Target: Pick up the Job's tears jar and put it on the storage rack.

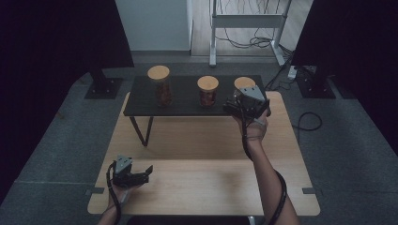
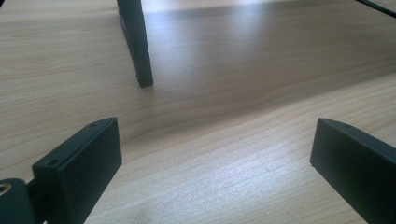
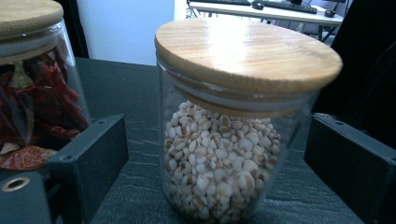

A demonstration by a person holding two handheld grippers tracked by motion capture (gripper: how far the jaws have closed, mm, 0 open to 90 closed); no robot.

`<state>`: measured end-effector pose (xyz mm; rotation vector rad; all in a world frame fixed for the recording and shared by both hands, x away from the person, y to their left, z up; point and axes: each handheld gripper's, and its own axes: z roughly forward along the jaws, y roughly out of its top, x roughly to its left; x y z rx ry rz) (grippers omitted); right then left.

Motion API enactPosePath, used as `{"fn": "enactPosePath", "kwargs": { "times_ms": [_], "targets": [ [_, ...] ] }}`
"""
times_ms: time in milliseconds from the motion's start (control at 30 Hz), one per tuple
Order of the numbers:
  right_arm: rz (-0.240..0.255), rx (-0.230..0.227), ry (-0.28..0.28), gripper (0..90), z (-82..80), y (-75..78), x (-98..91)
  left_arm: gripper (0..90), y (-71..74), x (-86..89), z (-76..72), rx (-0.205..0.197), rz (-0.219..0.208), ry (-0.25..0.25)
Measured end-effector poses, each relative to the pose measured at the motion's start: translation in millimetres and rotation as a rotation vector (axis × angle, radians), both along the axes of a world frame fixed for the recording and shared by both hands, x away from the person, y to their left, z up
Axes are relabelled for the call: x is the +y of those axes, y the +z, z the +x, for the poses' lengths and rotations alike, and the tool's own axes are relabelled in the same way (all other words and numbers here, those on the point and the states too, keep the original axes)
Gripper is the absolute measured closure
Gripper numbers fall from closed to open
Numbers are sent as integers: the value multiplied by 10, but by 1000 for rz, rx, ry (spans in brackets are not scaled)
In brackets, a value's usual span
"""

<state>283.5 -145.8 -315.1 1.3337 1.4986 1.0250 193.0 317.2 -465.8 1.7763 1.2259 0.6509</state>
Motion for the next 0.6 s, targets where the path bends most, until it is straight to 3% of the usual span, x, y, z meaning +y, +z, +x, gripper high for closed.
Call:
{"fn": "enactPosePath", "kwargs": {
  "times_ms": [600],
  "targets": [
    [43,-54,4,41,-366,-230,-81,18,1,-27,-32,-4,11,-7]
  ]
}}
